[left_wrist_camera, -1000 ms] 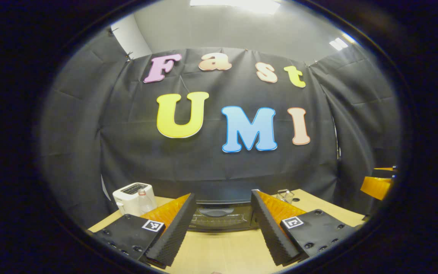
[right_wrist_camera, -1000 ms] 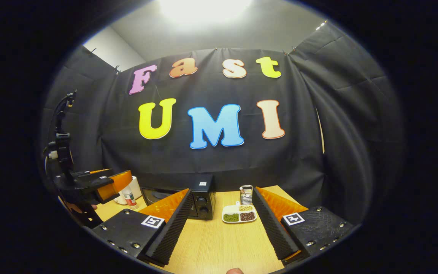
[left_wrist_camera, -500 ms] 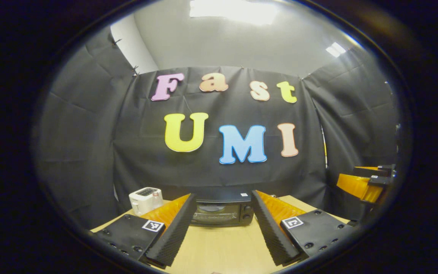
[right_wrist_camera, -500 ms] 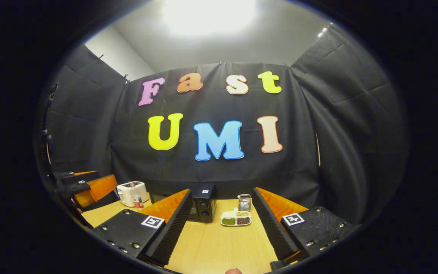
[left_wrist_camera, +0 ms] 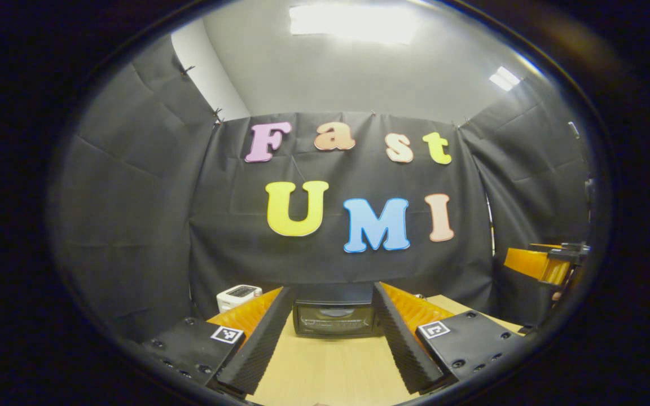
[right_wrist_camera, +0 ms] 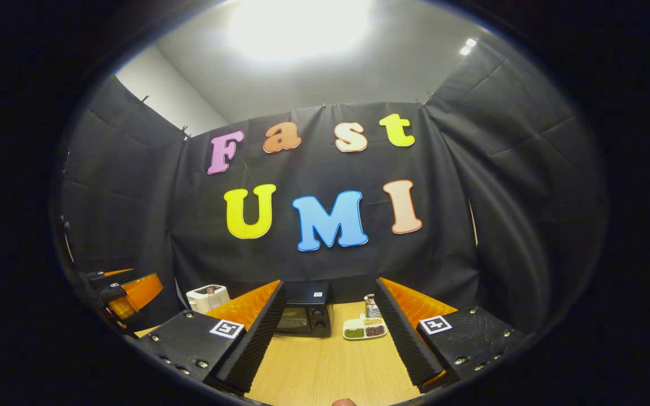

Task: Open the electric oven with the left hand, put the food in, and close the electric oven.

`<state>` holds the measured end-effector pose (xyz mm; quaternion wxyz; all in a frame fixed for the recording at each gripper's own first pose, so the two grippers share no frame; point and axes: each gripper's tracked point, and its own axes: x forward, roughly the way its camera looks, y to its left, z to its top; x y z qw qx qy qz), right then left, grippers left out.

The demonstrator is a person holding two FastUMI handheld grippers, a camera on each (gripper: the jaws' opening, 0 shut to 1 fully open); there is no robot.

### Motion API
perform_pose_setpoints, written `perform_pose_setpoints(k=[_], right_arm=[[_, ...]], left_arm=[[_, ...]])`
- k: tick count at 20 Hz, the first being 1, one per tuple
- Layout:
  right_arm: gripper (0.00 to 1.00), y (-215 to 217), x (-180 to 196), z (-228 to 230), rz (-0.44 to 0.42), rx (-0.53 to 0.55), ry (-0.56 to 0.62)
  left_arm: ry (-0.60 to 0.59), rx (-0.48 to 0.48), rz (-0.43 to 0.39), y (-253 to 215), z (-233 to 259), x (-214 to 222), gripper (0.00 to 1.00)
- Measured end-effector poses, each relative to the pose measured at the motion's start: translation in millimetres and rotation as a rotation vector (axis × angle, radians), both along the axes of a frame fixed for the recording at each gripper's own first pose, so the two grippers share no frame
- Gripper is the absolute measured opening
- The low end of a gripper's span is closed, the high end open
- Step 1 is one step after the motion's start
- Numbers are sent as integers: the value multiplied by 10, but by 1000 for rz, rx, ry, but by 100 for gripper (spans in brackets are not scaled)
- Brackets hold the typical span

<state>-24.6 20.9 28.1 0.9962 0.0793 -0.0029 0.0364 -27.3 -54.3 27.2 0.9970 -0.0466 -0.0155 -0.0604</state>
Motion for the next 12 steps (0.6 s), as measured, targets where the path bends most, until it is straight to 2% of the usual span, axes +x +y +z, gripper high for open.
perform_pose_setpoints(k=[4,5,6,7,10,12], right_arm=[[97,63,61,7,-1,-8,-9],[97,82,65,-22,1,-15,-2],[97,119,63,-53,4,-19,4],[98,144,70,-58,5,-19,6],[98,191,98,-42,4,-21,-4],[98,220,114,-18,0,-25,-8]], left_arm=[[-4,-10,9,82,0,4,100],[0,-9,12,108,-11,18,97],[2,-8,13,137,-6,33,100],[-2,-9,13,142,6,41,97],[-4,-11,18,179,10,87,100],[-6,-16,20,221,12,130,97]])
